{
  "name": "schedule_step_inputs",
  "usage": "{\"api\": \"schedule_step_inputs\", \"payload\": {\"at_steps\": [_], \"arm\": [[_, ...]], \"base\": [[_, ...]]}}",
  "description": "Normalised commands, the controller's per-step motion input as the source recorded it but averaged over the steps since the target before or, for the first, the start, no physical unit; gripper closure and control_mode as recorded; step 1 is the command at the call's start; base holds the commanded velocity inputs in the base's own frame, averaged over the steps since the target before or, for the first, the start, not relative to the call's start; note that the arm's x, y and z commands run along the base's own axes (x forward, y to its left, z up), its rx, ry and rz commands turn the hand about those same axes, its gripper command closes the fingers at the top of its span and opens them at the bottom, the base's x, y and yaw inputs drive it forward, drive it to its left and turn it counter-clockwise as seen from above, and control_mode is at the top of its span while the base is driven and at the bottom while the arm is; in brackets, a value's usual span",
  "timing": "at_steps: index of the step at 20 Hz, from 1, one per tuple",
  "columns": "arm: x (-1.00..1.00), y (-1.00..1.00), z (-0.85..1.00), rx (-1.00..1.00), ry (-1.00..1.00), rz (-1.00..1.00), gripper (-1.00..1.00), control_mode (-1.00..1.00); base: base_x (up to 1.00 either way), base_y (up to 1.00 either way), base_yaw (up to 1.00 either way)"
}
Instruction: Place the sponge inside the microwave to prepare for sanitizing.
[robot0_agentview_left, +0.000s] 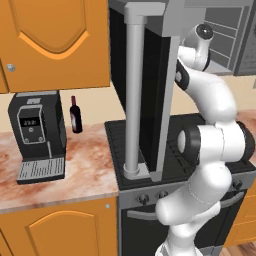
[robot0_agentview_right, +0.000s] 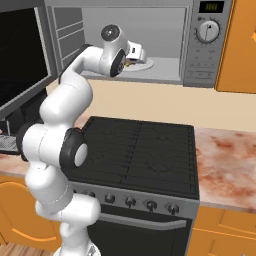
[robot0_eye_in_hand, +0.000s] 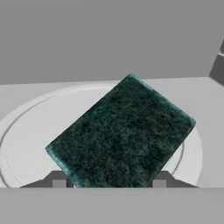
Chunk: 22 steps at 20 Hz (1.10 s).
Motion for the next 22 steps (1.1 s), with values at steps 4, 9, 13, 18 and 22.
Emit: {"api": "schedule_step_inputs", "payload": {"at_steps": [4,9,13,18,22], "arm": [[0.31,0.00,-0.29,0.00,0.04,0.00,1.00,-1.00],[0.25,0.00,-0.12,0.00,0.00,0.00,1.00,-1.00],[0.16,0.00,-0.08,0.00,0.00,0.02,1.00,-1.00],[0.20,0.00,-0.09,0.01,0.00,0.00,-1.00,-1.00],[0.15,0.00,-0.02,0.00,0.00,0.00,-1.00,-1.00]], "base": [[0.00,0.00,0.00],[0.00,0.00,0.00],[0.00,0.00,0.00],[0.00,0.00,0.00],[0.00,0.00,0.00]]}}
